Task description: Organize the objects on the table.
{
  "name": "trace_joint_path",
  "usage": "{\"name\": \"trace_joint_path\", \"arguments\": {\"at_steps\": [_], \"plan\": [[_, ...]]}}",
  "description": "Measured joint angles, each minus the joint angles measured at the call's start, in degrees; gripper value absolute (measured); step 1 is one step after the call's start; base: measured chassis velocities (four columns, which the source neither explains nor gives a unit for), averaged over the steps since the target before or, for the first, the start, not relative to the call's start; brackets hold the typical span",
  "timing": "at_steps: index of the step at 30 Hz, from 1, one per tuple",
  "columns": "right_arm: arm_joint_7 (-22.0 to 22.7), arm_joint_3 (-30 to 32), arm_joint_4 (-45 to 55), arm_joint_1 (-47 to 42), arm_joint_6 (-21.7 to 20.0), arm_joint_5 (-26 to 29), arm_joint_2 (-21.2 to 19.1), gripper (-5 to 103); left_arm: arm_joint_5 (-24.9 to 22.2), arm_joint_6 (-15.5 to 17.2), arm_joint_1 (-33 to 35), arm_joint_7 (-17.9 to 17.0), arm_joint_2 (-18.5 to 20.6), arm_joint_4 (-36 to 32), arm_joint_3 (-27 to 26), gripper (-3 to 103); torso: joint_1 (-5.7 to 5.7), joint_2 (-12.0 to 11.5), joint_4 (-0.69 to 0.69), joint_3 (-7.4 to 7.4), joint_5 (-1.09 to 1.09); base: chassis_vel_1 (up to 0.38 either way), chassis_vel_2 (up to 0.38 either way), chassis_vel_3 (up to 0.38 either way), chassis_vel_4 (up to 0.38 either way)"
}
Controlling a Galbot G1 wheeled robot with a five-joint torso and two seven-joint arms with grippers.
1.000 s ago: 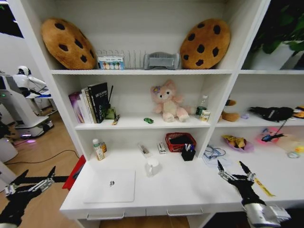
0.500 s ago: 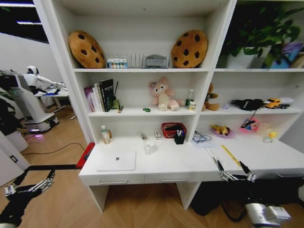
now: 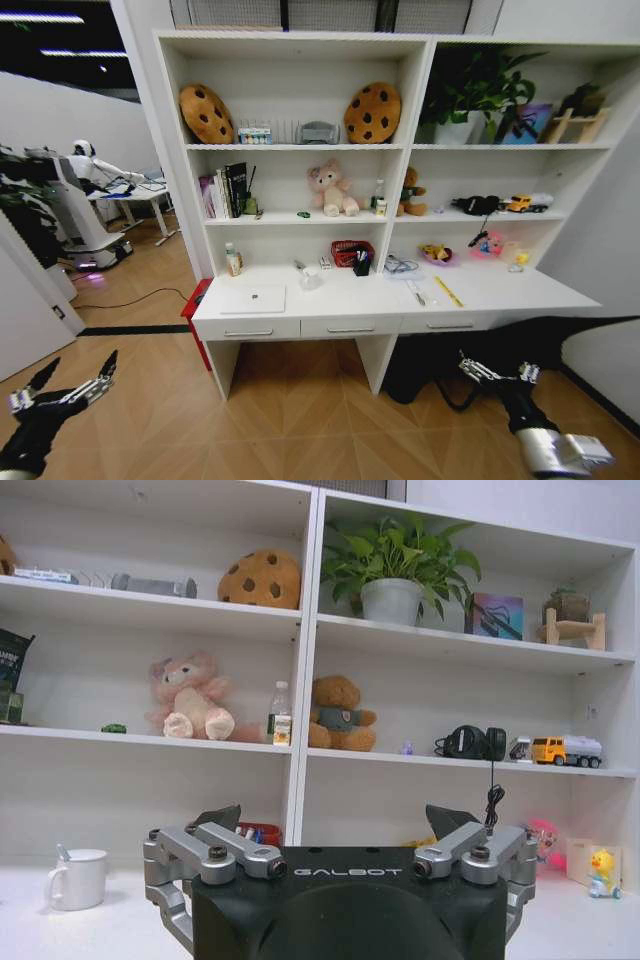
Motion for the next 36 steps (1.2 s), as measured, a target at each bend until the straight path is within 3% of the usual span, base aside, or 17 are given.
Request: {"name": "trace_joint_path", "arguments": {"at_steps": [2,11,36], "plan": [[0.01,0.00,-0.02,-0.07,-0.01,0.01,0.00,100,0.00,0.00,-0.02,0.06,0.02,-0.01,0.02,100,0.04,-0.04,-0.16,0.03,0.04,0.016,0.072,-0.097,0.029],[0.01,0.00,-0.02,0.01,-0.01,0.01,0.00,100,0.00,0.00,-0.02,0.09,0.02,-0.01,0.02,100,0.11,-0.07,-0.07,0.04,0.00,-0.036,0.027,0.024,-0.027],[0.01,0.00,-0.02,-0.03,-0.01,0.00,0.00,100,0.00,0.01,-0.02,0.05,0.02,-0.01,0.02,100,0.05,-0.04,-0.10,0.03,0.02,0.000,0.003,0.001,-0.001]]}}
